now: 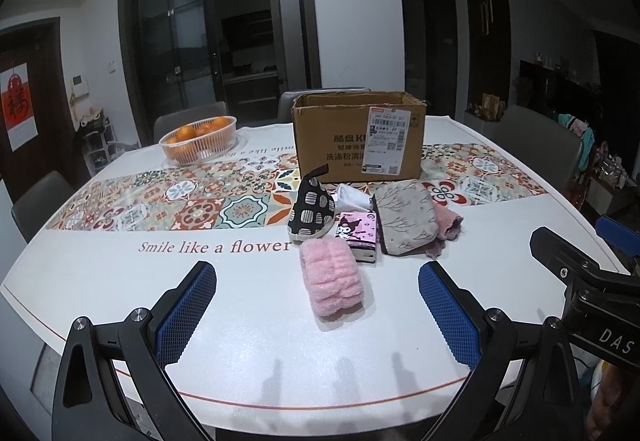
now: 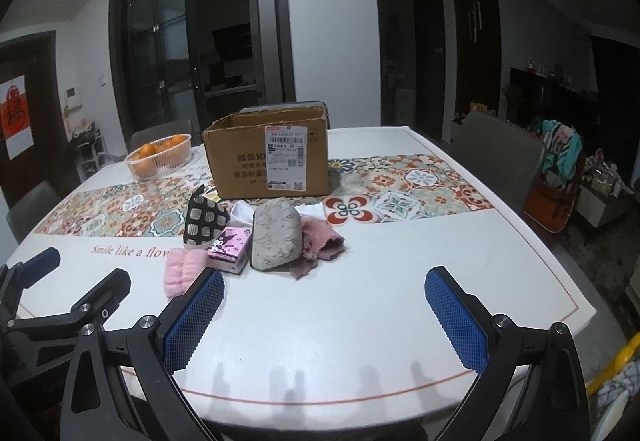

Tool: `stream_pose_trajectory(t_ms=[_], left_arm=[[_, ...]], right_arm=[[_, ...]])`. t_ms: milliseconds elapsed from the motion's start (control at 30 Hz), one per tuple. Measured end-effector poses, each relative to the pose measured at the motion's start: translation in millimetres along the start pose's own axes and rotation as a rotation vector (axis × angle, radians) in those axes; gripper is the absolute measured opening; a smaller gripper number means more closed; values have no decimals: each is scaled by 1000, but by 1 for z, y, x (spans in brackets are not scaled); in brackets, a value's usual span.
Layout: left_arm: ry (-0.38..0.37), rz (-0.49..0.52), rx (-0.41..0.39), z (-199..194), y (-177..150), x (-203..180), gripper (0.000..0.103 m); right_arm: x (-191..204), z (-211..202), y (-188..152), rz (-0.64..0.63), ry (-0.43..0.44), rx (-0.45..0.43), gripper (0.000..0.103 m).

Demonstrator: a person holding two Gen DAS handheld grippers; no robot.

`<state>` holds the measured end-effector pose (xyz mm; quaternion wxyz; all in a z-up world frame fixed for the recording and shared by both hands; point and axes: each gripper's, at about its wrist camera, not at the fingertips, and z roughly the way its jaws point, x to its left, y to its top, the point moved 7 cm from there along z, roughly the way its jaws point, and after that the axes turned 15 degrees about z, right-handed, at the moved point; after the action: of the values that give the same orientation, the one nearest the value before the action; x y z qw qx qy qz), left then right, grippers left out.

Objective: Organize soft objects
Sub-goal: 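Grasp the pink fuzzy hair band with the left tool while the right tool grasps the grey floral pouch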

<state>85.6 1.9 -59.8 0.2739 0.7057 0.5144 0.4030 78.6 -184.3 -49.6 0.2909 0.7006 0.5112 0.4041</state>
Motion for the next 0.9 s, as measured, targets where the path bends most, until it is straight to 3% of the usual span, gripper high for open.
stream_pose_trajectory(t_ms=[433, 900], left_arm=[[-7, -19, 71, 53, 0, -6, 103], [7, -17, 155, 102, -10, -14, 92]], right_arm=[[10, 56, 10, -13, 81, 64, 96], [18, 130, 4, -41, 115, 181, 75]])
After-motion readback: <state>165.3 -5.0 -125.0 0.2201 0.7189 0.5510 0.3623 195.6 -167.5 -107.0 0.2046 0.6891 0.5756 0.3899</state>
